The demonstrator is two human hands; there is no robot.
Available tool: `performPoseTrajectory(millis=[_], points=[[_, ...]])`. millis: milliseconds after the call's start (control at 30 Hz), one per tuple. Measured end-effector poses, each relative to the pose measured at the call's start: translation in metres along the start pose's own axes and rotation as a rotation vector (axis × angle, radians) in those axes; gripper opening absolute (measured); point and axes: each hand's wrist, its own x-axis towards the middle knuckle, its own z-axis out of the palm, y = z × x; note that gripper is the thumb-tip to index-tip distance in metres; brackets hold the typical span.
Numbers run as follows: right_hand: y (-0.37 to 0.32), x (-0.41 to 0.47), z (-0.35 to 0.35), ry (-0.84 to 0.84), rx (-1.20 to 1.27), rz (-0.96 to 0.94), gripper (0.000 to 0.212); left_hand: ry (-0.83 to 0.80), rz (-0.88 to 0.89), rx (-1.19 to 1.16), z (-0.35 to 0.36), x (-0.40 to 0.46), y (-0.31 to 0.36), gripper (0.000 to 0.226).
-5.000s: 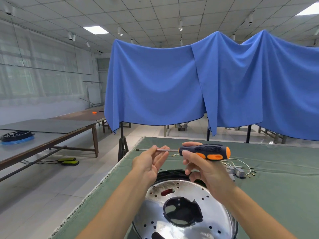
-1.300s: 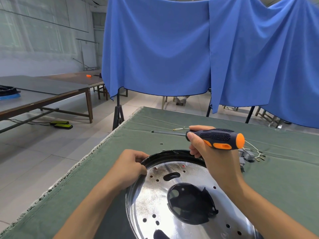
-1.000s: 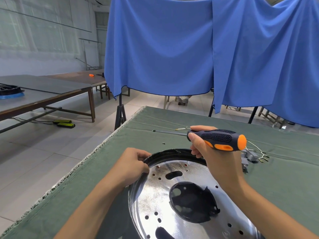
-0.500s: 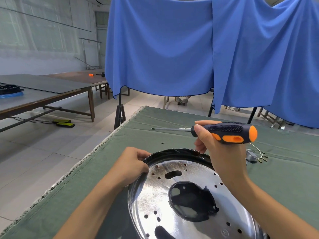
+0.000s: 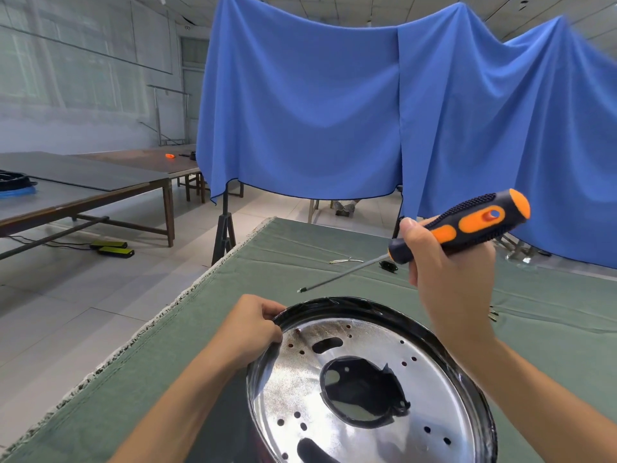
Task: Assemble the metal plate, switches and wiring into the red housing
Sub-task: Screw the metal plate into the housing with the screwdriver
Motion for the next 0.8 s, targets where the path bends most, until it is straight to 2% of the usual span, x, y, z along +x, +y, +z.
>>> performPoseTrajectory(millis=[67, 200, 467, 800], points=[[-0.001, 0.001, 0.000, -0.011, -0.029, -0.004, 0.040, 0.000, 0.002, -0.009, 0.000, 0.001, -0.001, 0.042], [-0.002, 0.000, 0.000, -0.027, -0.084, -0.007, 0.034, -0.005, 0.000, -0.020, -0.001, 0.002, -0.001, 0.041], [0.001, -0.001, 0.006, -0.037, -0.168, -0.022, 0.036, 0.002, -0.022, -0.040, -0.003, 0.006, -0.001, 0.041], [0.007, -0.001, 0.010, -0.041, -0.161, -0.031, 0.034, 0.000, -0.028, -0.027, -0.007, 0.009, -0.003, 0.042]])
